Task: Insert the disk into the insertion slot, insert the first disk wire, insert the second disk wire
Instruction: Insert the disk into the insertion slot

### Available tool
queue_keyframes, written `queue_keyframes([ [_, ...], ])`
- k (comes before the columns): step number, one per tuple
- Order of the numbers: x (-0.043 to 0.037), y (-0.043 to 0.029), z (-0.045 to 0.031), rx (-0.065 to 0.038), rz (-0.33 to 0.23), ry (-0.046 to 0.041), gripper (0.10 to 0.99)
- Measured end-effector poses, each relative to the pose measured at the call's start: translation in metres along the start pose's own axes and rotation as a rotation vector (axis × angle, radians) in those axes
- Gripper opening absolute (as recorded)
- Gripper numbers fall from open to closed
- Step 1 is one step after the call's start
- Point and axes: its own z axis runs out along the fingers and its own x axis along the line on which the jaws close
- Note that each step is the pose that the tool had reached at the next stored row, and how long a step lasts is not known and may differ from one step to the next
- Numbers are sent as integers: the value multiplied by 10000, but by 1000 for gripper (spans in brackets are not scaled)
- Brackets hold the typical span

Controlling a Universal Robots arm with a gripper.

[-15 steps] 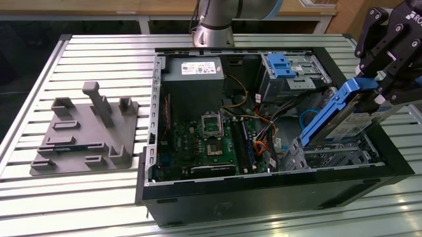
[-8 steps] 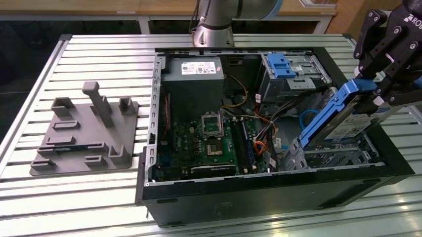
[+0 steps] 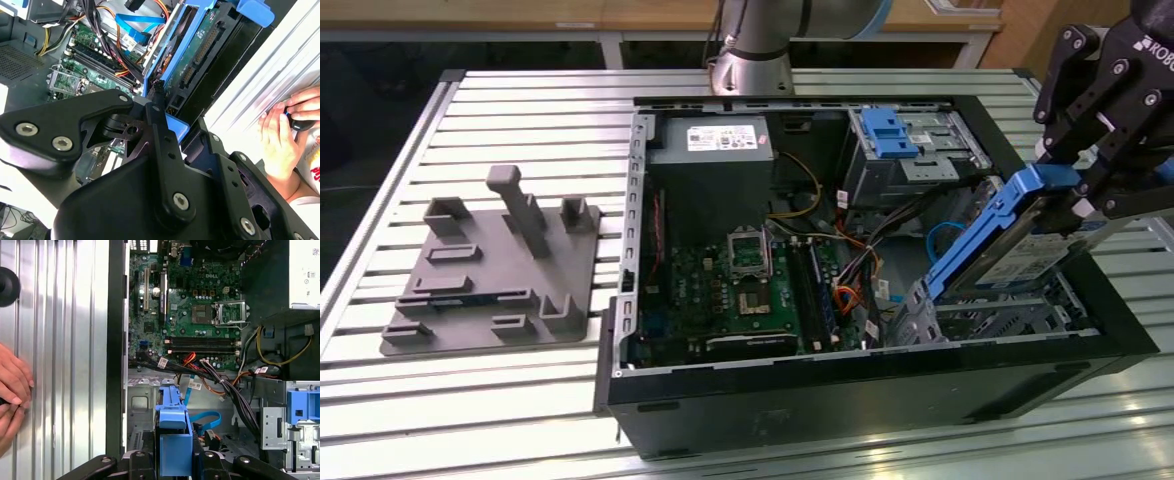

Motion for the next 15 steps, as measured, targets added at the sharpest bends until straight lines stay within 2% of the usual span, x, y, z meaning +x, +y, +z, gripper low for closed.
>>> queue_keyframes([
  [15, 5, -3, 101, 0, 0, 0, 365],
])
